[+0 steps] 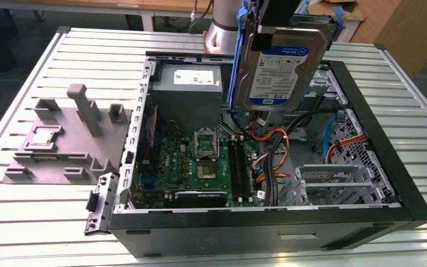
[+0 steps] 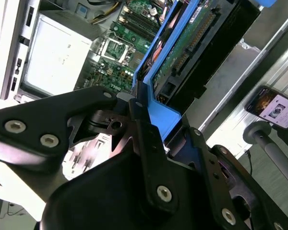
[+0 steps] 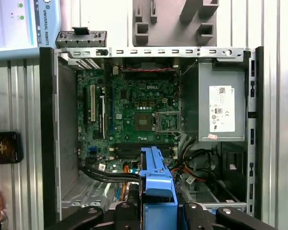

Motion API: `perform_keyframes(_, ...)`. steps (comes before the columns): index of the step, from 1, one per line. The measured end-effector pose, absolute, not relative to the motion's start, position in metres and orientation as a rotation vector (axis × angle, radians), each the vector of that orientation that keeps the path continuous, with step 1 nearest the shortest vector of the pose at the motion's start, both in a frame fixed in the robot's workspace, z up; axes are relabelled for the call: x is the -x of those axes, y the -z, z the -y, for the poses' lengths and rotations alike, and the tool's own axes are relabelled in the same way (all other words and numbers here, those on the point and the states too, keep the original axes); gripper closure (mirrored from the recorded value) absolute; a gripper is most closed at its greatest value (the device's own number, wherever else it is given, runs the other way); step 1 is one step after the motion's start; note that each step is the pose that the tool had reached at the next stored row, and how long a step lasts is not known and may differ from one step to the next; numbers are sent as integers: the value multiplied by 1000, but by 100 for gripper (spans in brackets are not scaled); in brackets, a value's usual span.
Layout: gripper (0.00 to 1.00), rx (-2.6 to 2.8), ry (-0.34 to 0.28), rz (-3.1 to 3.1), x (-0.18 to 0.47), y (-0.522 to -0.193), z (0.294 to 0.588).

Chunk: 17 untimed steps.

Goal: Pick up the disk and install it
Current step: 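Insert the disk into the insertion slot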

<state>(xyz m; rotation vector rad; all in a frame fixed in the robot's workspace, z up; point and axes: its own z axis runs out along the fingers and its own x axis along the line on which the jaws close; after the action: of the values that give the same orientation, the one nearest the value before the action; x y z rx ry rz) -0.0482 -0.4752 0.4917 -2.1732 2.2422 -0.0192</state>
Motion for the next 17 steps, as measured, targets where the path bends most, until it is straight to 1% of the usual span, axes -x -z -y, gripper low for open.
perform_keyframes(8, 63, 2176, 30, -2248, 47, -492, 484)
perform_keyframes(17, 63, 2176, 30, -2249, 46, -492, 484)
